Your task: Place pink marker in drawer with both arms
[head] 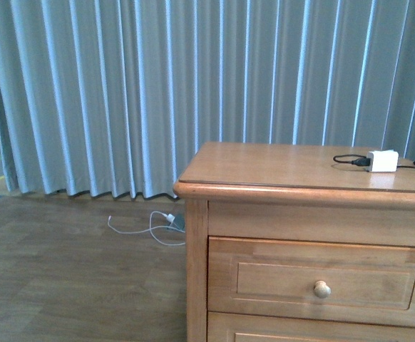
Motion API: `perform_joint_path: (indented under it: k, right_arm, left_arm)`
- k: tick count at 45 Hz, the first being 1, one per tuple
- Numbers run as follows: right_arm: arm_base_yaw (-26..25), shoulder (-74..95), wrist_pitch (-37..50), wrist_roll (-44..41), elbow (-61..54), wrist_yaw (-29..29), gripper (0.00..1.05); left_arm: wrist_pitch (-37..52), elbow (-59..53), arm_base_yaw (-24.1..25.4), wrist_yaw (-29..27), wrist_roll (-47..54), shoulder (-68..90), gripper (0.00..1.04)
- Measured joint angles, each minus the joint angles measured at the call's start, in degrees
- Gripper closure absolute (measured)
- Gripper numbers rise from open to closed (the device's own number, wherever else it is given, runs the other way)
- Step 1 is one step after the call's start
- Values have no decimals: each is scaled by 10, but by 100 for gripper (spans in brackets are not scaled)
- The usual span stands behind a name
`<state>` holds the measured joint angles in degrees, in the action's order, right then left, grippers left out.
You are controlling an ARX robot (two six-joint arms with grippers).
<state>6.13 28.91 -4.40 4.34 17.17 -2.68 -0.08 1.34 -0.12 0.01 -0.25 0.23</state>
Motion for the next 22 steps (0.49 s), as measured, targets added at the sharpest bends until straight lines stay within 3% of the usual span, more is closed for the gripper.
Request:
perform_joint_path:
  k: [9, 12, 14, 18, 22]
  right_arm:
    - [2, -3, 12, -4, -6, 12, 10]
    - [9, -26, 142, -23, -61, 83, 23]
    - [5, -42, 192, -31, -84, 89, 34]
    - [-34, -62, 196, -35, -98, 37, 48]
    - [-57, -77, 194, -37, -111, 31, 64]
  left_arm:
    - [0, 0, 0, 0, 0, 0, 6]
    - [0, 0, 0, 0, 0, 0, 6]
    - [0, 0, 0, 0, 0, 0, 6]
    - [0, 0, 0, 0, 0, 0, 6]
    - [0, 0, 0, 0, 0, 0, 6]
